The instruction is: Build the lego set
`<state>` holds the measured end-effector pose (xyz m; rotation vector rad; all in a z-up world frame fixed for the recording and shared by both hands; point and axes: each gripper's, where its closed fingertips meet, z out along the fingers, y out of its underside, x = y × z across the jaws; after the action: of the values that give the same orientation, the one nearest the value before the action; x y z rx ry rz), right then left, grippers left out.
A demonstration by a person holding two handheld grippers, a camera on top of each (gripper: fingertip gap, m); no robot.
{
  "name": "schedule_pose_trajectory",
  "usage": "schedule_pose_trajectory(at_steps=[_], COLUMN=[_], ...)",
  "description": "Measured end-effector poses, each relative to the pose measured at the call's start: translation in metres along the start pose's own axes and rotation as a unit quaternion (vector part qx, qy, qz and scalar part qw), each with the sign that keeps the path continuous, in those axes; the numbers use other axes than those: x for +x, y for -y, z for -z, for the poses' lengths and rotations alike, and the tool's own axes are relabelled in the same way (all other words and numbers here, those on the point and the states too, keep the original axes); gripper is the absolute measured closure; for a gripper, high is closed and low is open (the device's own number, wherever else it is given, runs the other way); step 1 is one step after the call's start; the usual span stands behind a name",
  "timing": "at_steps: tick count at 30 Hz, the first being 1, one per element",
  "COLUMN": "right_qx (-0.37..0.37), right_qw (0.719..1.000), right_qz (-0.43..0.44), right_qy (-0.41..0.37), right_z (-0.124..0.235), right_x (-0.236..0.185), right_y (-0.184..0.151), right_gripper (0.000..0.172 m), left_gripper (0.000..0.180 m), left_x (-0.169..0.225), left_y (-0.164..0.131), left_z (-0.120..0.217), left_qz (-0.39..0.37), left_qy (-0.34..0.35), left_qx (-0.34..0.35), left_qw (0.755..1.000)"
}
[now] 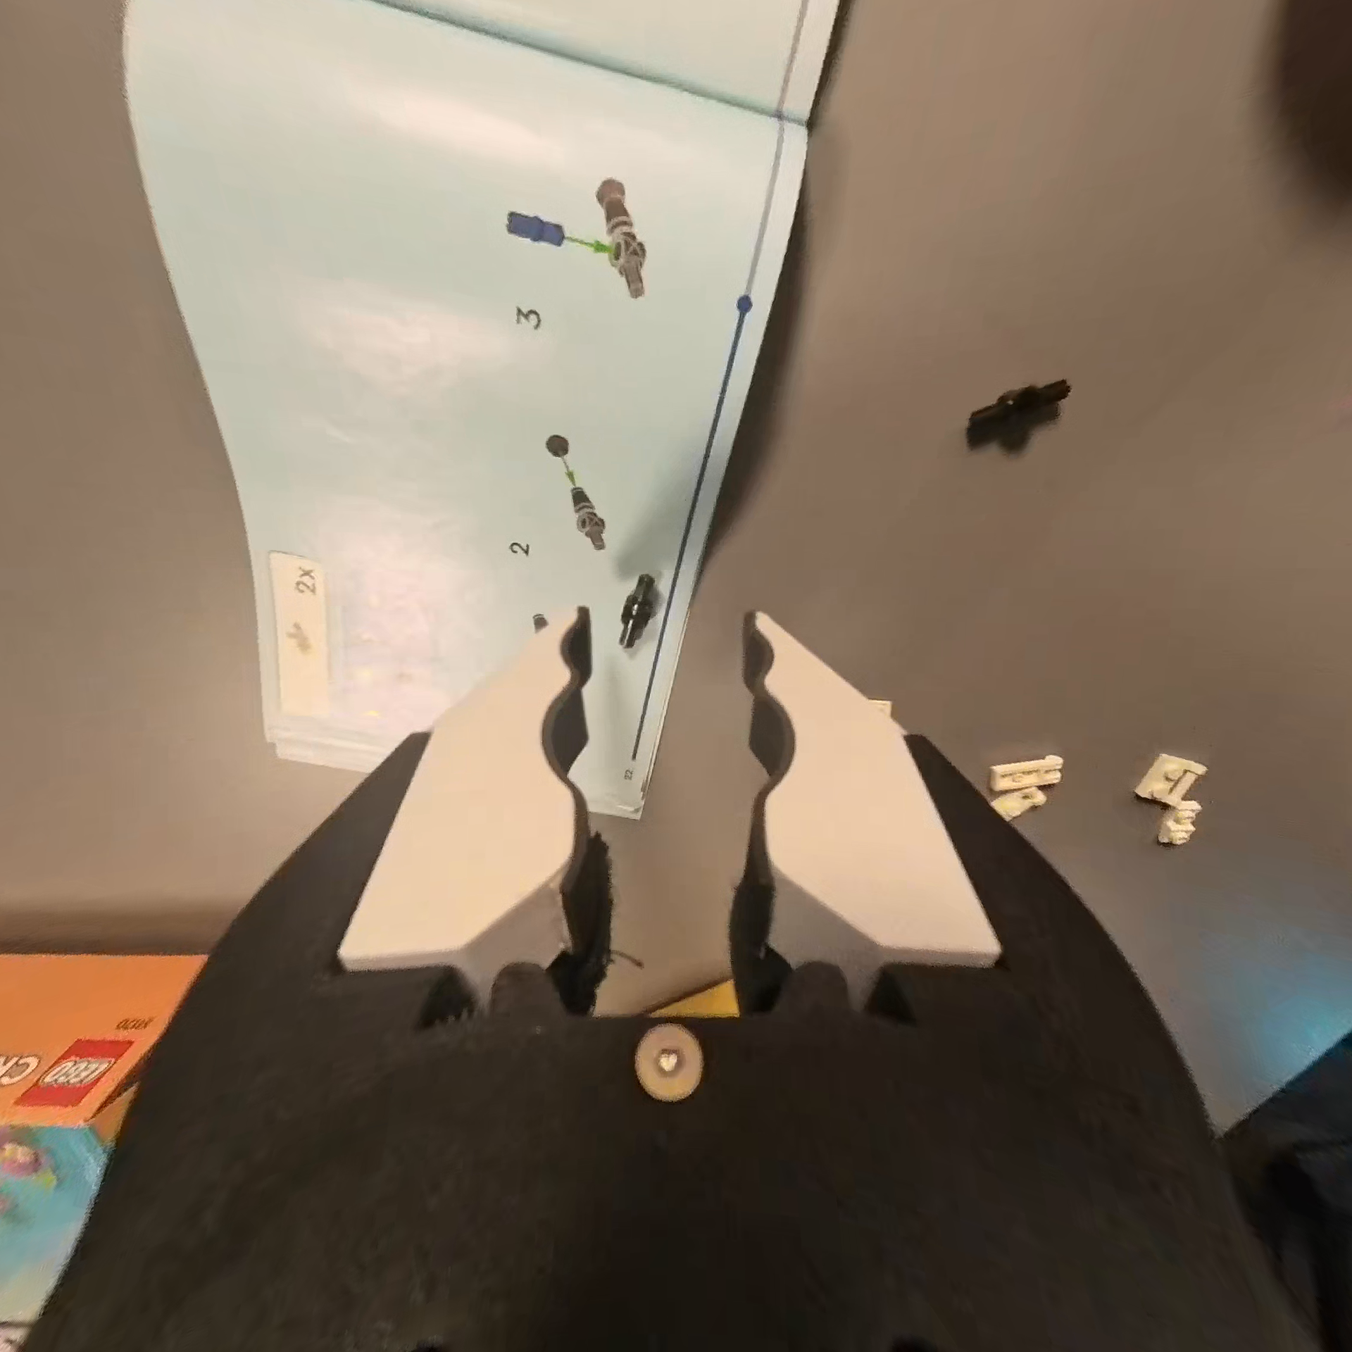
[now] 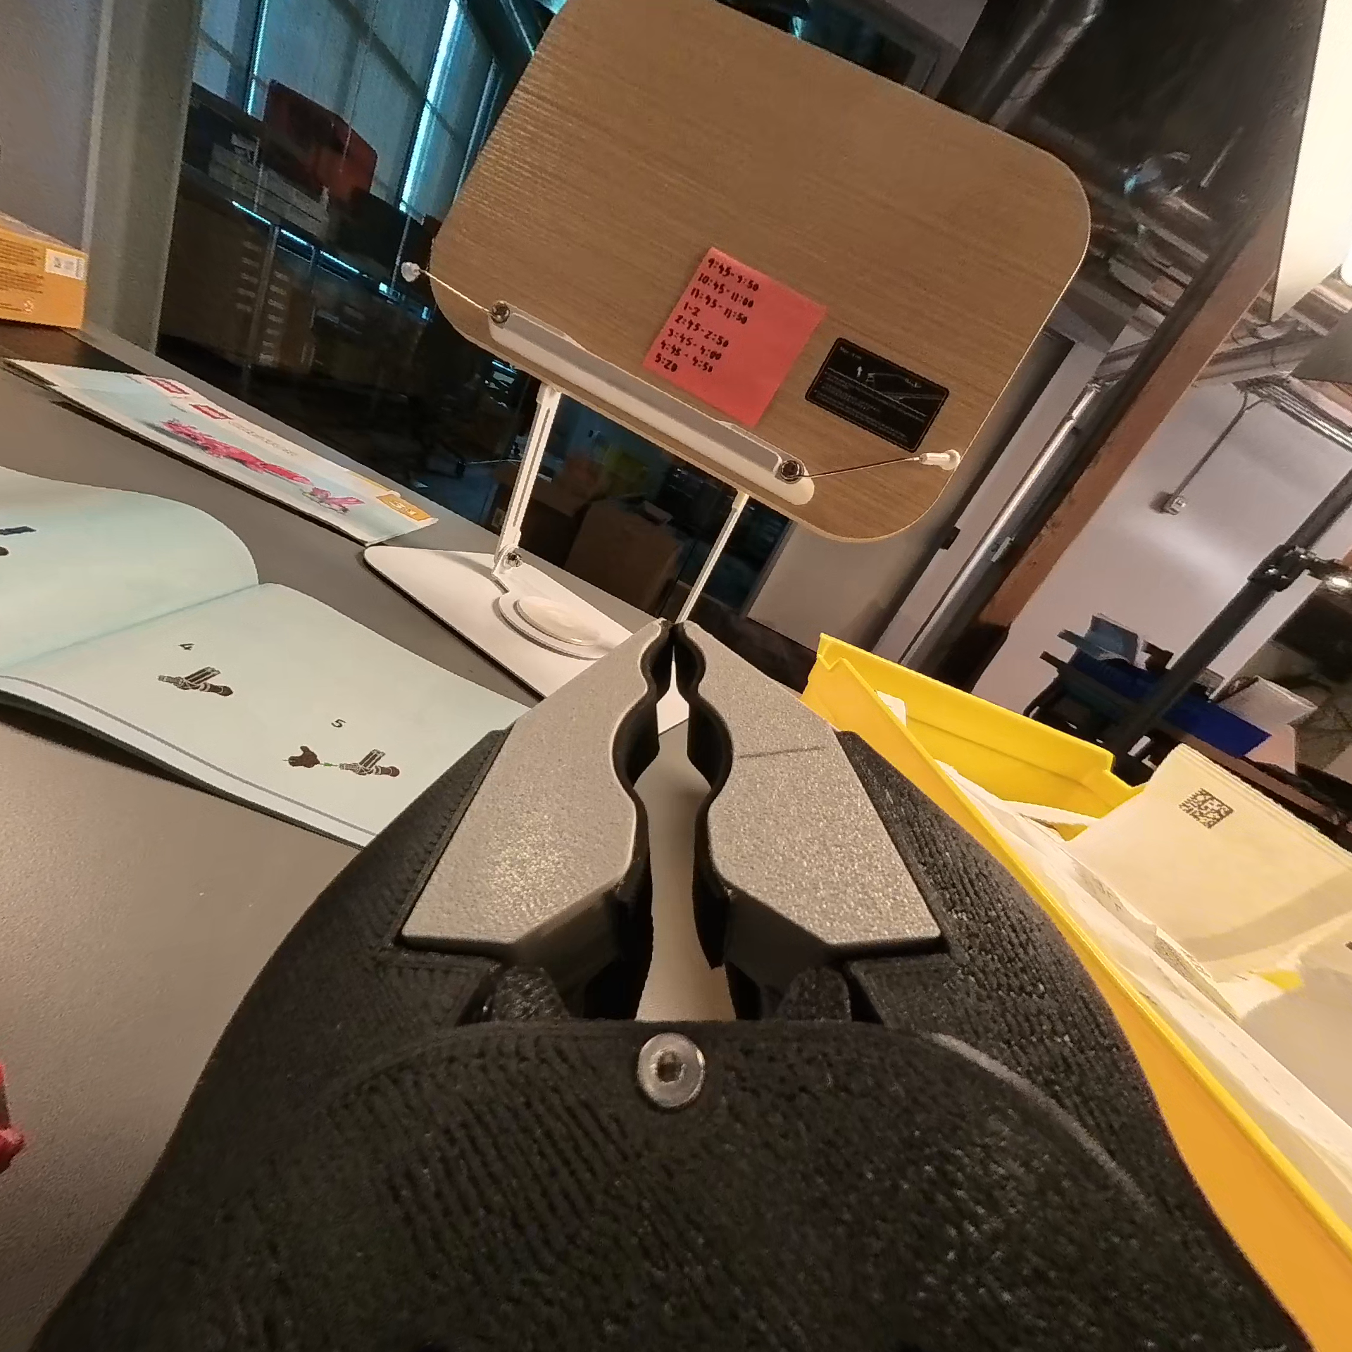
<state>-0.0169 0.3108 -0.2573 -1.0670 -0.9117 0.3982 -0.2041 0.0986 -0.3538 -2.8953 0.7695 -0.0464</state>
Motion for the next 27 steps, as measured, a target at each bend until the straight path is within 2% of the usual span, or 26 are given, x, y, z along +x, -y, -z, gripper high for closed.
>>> schedule_pose_trajectory(at_steps=[6, 10, 12, 15, 17, 20, 27], right_qx=[0.000, 0.000, 0.000, 0.000, 0.000, 0.000, 0.000], right_qw=[1.000, 1.000, 1.000, 1.000, 1.000, 1.000, 1.000], right_qz=[0.001, 0.001, 0.001, 0.000, 0.002, 0.002, 0.003], right_qy=[0.001, 0.002, 0.002, 0.002, 0.003, 0.003, 0.004], right_z=[0.000, 0.000, 0.000, -0.001, -0.001, -0.001, -0.001], right_x=[0.000, -0.001, 0.000, -0.001, -0.001, -0.001, -0.002], right_y=[0.000, 0.000, 0.000, 0.000, 0.000, 0.000, 0.000], right_gripper=[0.172, 0.172, 0.172, 0.172, 0.172, 0.172, 0.172], left_gripper=[0.162, 0.163, 0.173, 0.173, 0.174, 0.173, 0.173], left_x=[-0.008, -0.007, -0.009, -0.005, 0.007, 0.046, 0.086], left_y=[-0.004, -0.006, -0.007, -0.006, 0.004, 0.018, 0.017], left_z=[-0.008, -0.014, -0.015, -0.011, -0.002, 0.009, -0.014], left_qz=[0.025, 0.039, 0.034, 0.031, 0.010, -0.044, -0.123], left_qy=[-0.018, -0.048, -0.039, -0.043, -0.048, -0.080, -0.068], left_qx=[-0.005, -0.005, -0.007, -0.004, 0.026, 0.060, 0.018], left_qw=[1.000, 0.998, 0.999, 0.999, 0.998, 0.994, 0.990])
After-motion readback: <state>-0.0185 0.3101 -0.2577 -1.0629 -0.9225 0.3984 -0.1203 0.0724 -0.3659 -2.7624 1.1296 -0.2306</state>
